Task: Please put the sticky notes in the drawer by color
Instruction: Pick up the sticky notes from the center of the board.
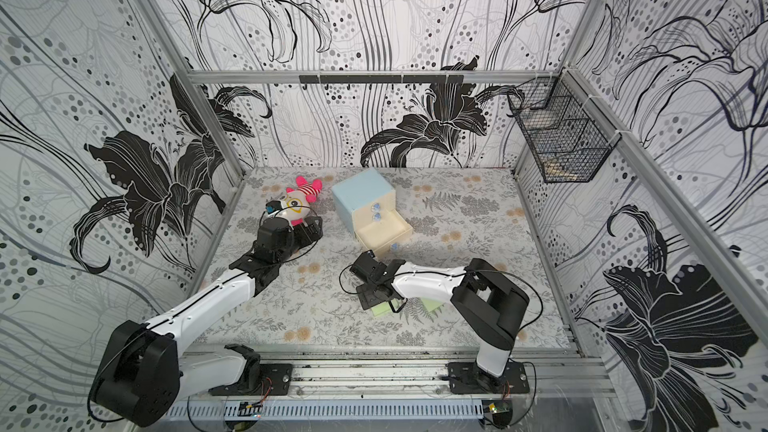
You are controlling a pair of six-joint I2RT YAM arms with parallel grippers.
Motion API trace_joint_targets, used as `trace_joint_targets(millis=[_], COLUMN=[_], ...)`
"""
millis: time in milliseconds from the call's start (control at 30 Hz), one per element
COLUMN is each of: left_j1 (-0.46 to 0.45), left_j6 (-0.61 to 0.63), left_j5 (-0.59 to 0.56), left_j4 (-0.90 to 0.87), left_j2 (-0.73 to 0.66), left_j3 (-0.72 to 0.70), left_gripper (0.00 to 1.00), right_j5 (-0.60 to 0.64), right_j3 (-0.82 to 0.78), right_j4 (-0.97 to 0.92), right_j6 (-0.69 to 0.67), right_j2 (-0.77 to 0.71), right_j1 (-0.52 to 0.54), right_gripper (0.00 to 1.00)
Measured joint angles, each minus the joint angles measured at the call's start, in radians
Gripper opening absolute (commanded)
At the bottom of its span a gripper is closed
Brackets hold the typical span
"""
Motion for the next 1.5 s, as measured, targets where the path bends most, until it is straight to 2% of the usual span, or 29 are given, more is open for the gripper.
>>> trace_joint_targets(millis=[100,233,400,567,867,1500], left_j1=[0.001,0.002,0.002,0.002,0.002,0.002], left_j6=[-0.001,-0.006,-0.011,-0.014,-0.016,-0.018], left_j5=[0.008,0.018,0.026,0.03,0.045,0.06], left_j4=[0.0,0.002,0.007,0.014,0.023,0.031], left_j2=[0.008,0.012,0.016,0.024,0.046,0.054], left_j3=[0.0,0.0,0.0,0.0,0.0,0.0], left_gripper=[0.97,0.97,0.97,0.97,0.97,0.97], right_j5=[0.005,0.013,0.037,0.048,0.049,0.049], right_j3=[0.003,0.014,0.031,0.034,0.034,0.013], right_j4=[-0.005,-0.019,-0.046,-0.048,-0.042,-0.016], right_j6=[-0.007,-0.008,-0.011,-0.014,-0.01,-0.012], right_j2=[0.008,0.014,0.026,0.029,0.032,-0.001], right_j1=[0.001,0.005,0.02,0.024,0.025,0.026], right_gripper=[0.83,0.83,0.91,0.93,0.82,0.81])
